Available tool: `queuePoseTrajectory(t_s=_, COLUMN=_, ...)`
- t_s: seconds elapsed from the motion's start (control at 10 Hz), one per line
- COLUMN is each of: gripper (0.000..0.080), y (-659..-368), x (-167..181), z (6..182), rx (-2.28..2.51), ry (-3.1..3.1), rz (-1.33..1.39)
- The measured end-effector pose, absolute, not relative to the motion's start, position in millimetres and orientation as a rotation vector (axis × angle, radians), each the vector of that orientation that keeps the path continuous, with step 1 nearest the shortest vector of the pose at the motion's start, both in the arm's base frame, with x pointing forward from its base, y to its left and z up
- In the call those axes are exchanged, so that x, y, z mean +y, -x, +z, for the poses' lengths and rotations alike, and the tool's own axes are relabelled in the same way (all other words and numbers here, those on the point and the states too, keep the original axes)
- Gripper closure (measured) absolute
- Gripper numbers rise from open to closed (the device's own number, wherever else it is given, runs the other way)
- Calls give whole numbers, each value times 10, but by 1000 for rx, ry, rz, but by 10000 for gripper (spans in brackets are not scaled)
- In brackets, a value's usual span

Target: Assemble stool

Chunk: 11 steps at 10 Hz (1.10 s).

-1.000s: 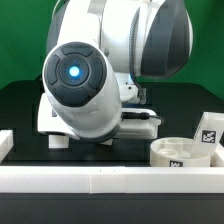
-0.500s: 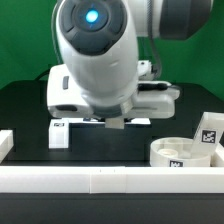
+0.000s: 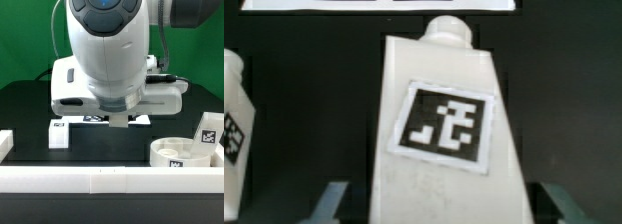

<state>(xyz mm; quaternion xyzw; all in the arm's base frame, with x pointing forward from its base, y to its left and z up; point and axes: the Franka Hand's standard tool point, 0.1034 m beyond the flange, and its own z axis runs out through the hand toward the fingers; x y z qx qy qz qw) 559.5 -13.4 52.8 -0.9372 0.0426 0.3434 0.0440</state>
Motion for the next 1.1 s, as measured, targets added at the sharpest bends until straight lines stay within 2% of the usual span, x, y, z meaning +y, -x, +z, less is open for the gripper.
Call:
queuePoseTrajectory(t_s=0.2, gripper=472, y=-5579, x=-53, z=706, rx=188, ry=2899, rz=973)
queuePoseTrajectory(t_s=0.5, gripper=472, y=-5874, x=39, z=980, rx=168, ry=3000, rz=678)
queuePoseTrajectory(t_s=0.6, gripper=472, y=-6024, x=29, z=946, rx=178, ry=3056, rz=423)
queuePoseTrajectory(t_s=0.7, gripper=472, y=-5904, x=32, z=927, rx=183, ry=3062, rz=388)
queuePoseTrajectory(t_s=0.9, gripper=472, y=-6037, x=30, z=936, rx=185, ry=3098, rz=114)
queuePoseTrajectory(t_s=1.1, gripper=472, y=-6114, x=89, z=1053, rx=202, ry=3095, rz=-124)
